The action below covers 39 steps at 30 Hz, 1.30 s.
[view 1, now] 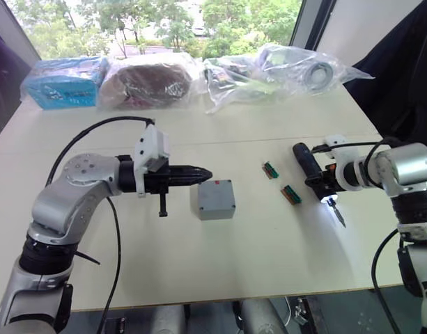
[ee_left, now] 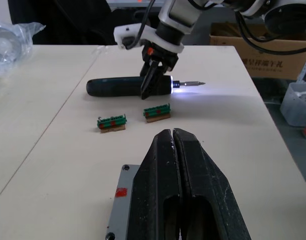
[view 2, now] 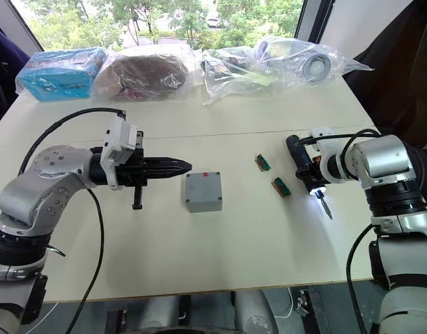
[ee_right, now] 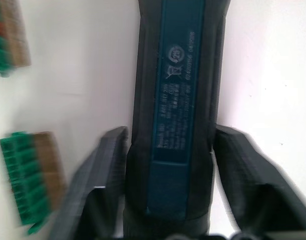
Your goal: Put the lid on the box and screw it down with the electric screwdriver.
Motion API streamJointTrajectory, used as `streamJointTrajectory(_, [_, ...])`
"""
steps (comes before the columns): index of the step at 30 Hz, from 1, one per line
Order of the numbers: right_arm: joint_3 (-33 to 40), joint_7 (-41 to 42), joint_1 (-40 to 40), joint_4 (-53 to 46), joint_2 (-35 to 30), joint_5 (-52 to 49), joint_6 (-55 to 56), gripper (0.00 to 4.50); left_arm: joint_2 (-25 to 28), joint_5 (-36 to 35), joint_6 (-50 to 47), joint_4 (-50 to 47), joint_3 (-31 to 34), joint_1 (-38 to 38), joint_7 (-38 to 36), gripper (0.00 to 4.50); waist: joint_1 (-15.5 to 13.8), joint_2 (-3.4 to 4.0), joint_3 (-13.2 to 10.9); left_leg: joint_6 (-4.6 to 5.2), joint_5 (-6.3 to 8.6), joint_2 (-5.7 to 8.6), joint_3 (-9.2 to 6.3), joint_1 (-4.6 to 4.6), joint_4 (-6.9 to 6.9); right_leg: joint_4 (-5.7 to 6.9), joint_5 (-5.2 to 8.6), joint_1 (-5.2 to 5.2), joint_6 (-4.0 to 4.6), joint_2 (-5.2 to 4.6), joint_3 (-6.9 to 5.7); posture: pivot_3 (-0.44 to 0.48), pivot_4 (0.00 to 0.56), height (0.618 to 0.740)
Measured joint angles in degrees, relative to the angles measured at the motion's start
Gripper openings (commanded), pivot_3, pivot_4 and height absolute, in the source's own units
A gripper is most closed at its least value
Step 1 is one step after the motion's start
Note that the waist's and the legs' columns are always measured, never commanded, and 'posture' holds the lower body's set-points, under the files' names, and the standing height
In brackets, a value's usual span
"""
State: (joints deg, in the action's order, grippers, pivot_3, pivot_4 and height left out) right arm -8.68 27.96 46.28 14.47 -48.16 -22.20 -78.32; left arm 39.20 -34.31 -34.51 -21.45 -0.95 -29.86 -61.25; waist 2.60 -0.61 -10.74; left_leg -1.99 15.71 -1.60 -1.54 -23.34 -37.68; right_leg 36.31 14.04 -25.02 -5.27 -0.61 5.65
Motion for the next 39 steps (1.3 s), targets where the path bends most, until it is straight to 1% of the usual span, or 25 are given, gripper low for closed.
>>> streamJointTrajectory(1, [0.00, 0.23, 0.00, 0.57, 0.03, 0.65, 0.52, 4.22, 0.34, -0.02, -0.02, -0.01, 0.02, 0.00, 0.19, 0.00, -0.01, 0.00, 0.00, 0.00, 0.00, 0.00, -0.01, 0.00, -0.15, 0.01, -0.01, 0.07, -0.02, 0.00, 0.00, 0.000, 0.150, 0.740])
streamJointTrajectory(2, [0.00, 0.35, 0.00, 0.60, 0.03, 0.99, 0.64, 4.46, 0.55, -0.02, -0.03, -0.02, 0.01, 0.00, 0.30, 0.00, -0.01, 0.01, -0.01, 0.00, 0.00, 0.00, -0.01, 0.00, -0.22, 0.01, -0.03, 0.10, -0.05, 0.00, 0.00, 0.000, 0.150, 0.740])
streamJointTrajectory(5, [0.13, 0.42, 0.00, -0.99, 0.10, 1.82, 1.20, 4.46, 1.47, 0.06, -0.08, 0.19, 0.02, 0.00, 0.69, 0.00, 0.05, 0.05, -0.04, 0.00, 0.00, 0.01, 0.02, -0.02, -0.34, 0.01, -0.13, 0.13, -0.12, -0.01, 0.04, 0.000, 0.150, 0.740])
streamJointTrajectory(8, [0.39, 1.00, 0.30, -7.74, 0.28, 2.03, 4.21, 4.46, 2.10, 1.19, 0.11, 1.61, -0.09, 0.08, 0.94, 0.00, 0.41, 0.10, -0.07, 0.00, 0.00, 0.00, 0.01, 0.00, -0.34, 0.05, -0.15, 0.10, -0.15, 0.03, 0.04, 0.000, 0.150, 0.740])
streamJointTrajectory(10, [1.27, 1.85, 0.48, -14.01, 0.56, 1.35, 5.03, 4.01, 2.75, 2.56, 1.12, 3.67, -0.44, 0.66, 0.73, 0.00, 0.69, 0.11, -0.07, 0.00, 0.00, -0.03, -0.03, 0.02, -0.31, 0.13, -0.16, 0.09, -0.18, 0.07, 0.02, 0.000, 0.150, 0.740])
streamJointTrajectory(11, [2.37, 2.12, 0.61, -17.26, 1.44, 0.62, 4.90, 3.91, 2.76, 3.63, 1.72, 5.16, -0.74, 1.06, 0.50, 0.00, 0.78, 0.10, -0.07, 0.00, 0.00, -0.03, -0.07, 0.02, -0.30, 0.15, -0.16, 0.09, -0.19, 0.07, -0.02, 0.000, 0.150, 0.740])
streamJointTrajectory(15, [4.07, 2.18, -0.89, -25.34, 5.08, -1.30, 4.19, 2.40, 2.68, 6.54, 3.89, 8.19, -2.91, 1.89, 0.01, 0.00, 0.76, 0.10, -0.07, 0.00, 0.00, -0.03, -0.08, -0.02, -0.30, 0.13, -0.15, 0.09, -0.19, 0.04, -0.04, 0.000, 0.150, 0.740])
streamJointTrajectory(17, [4.52, 2.08, -4.67, -30.87, 7.81, -2.27, 4.65, 1.56, 2.83, 8.34, 5.29, 9.77, -3.91, 2.75, -0.69, 0.00, 0.57, 0.06, -0.05, 0.00, 0.00, -0.02, -0.09, -0.02, -0.30, 0.11, -0.15, 0.11, -0.19, 0.03, -0.05, 0.000, 0.150, 0.740])
streamJointTrajectory(19, [2.94, 1.82, -9.08, -36.00, 12.14, -3.95, 5.00, 0.66, 2.94, 10.21, 6.64, 12.03, -5.57, 3.51, -1.44, 0.00, 0.54, 0.08, -0.06, 0.01, 0.01, -0.02, -0.08, -0.05, -0.30, 0.12, -0.15, 0.07, -0.19, 0.03, -0.04, 0.000, 0.150, 0.740])
streamJointTrajectory(20, [2.19, 1.78, -10.23, -37.05, 13.21, -4.27, 4.99, 0.30, 2.94, 10.55, 6.93, 12.51, -5.99, 3.70, -1.72, 0.00, 0.53, 0.08, -0.07, 0.00, 0.00, -0.02, -0.07, -0.07, -0.31, 0.13, -0.15, 0.06, -0.19, 0.03, -0.04, 0.000, 0.150, 0.740])
streamJointTrajectory(21, [1.63, 1.55, -11.13, -37.91, 13.66, -4.30, 5.10, 0.05, 2.82, 10.80, 7.33, 12.91, -6.52, 3.77, -1.95, 0.00, 0.45, 0.09, -0.07, 0.00, 0.00, 0.00, -0.06, -0.07, -0.33, 0.13, -0.16, 0.05, -0.18, 0.00, -0.03, 0.000, 0.150, 0.740])
streamJointTrajectory(24, [0.23, 0.21, -13.23, -40.11, 14.94, -3.56, 6.86, 0.05, 2.20, 12.47, 8.94, 14.77, -7.46, 4.23, -2.37, 0.00, 0.08, 0.07, -0.06, 0.00, 0.00, 0.01, -0.05, -0.03, -0.40, 0.14, -0.16, 0.11, -0.15, -0.02, -0.02, 0.000, 0.150, 0.740])
streamJointTrajectory(26, [-1.94, -0.61, -15.34, -40.46, 16.22, -2.87, 8.07, 0.05, 1.03, 13.80, 10.21, 16.45, -8.73, 4.36, -2.33, 0.00, 0.00, 0.06, -0.05, 0.00, 0.00, 0.00, -0.05, 0.00, -0.40, 0.19, -0.16, 0.13, -0.14, -0.01, -0.02, 0.000, 0.150, 0.740])
streamJointTrajectory(29, [-4.56, -1.15, -16.26, -40.34, 17.60, -2.50, 8.38, 0.05, -0.72, 15.27, 11.42, 18.47, -10.02, 4.29, -2.30, 0.00, -0.02, 0.06, -0.05, 0.00, 0.00, 0.01, -0.06, 0.01, -0.45, 0.28, -0.16, 0.12, -0.13, 0.00, -0.02, 0.000, 0.150, 0.740])
streamJointTrajectory(32, [-4.98, -1.10, -16.25, -40.30, 17.82, -2.43, 8.35, 0.05, -2.04, 17.48, 13.25, 21.09, -11.37, 3.11, -2.31, 0.00, -0.02, 0.06, -0.05, 0.00, 0.00, 0.01, -0.06, 0.04, -0.48, 0.39, -0.16, 0.12, -0.14, 0.01, -0.02, 0.000, 0.150, 0.740])
streamJointTrajectory(39, [-5.39, -0.24, -16.51, -40.48, 17.85, -2.99, 6.39, 0.05, -5.63, 21.89, 17.14, 28.24, -11.82, 0.47, -1.79, 0.00, -0.03, 0.06, -0.05, 0.00, 0.00, 0.01, -0.10, 0.14, -0.50, 0.71, -0.15, 0.08, -0.15, 0.05, -0.03, 0.000, 0.150, 0.740])
